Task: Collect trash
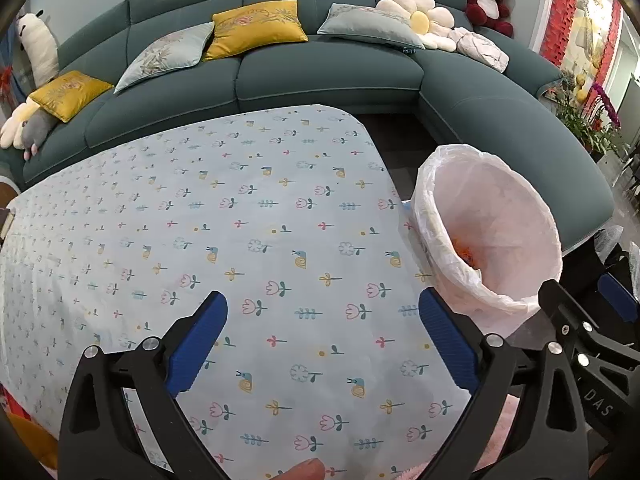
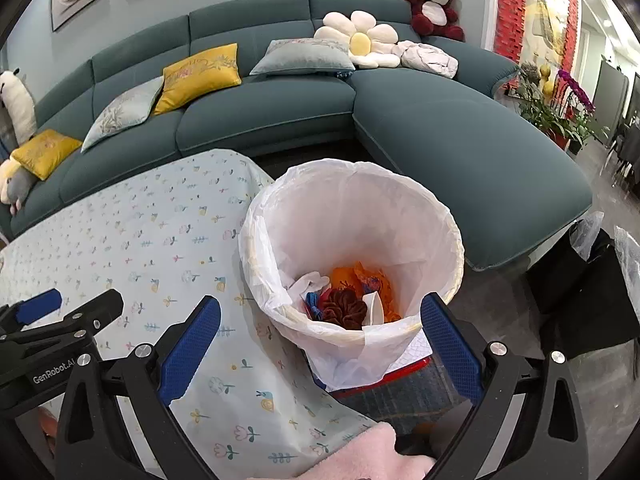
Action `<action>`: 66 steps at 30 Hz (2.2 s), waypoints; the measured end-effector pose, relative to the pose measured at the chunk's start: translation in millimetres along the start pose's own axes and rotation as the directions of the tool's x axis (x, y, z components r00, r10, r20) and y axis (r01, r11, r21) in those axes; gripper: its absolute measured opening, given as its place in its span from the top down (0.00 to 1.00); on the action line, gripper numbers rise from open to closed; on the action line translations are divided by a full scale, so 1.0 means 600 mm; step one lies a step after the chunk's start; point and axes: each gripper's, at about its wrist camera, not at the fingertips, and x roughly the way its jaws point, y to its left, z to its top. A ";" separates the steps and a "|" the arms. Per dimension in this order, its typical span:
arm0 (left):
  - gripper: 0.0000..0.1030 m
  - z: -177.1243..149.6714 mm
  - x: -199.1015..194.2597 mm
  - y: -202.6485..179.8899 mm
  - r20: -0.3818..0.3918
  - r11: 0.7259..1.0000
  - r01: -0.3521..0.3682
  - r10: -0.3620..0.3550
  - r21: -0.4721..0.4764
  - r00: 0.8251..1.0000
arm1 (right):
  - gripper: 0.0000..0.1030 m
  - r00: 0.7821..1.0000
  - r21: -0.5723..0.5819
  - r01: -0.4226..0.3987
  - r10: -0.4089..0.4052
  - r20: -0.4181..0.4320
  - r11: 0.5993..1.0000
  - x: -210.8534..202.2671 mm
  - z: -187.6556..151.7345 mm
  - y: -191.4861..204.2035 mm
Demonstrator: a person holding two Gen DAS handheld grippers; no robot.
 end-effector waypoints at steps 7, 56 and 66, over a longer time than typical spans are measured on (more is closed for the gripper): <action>0.11 -0.003 0.006 0.000 -0.007 1.000 -0.017 0.017 -0.004 1.000 | 0.07 1.000 0.015 0.007 -0.006 -0.010 1.000 0.006 -0.002 -0.003; 0.11 -0.005 0.002 -0.008 -0.015 0.999 -0.043 0.043 0.004 0.999 | 0.07 0.998 0.019 0.055 -0.055 -0.016 0.998 0.012 -0.007 0.001; 0.11 -0.003 0.003 -0.011 -0.014 0.999 -0.042 0.042 0.008 0.999 | 0.07 0.998 0.023 0.056 -0.056 -0.017 0.998 0.011 -0.007 0.000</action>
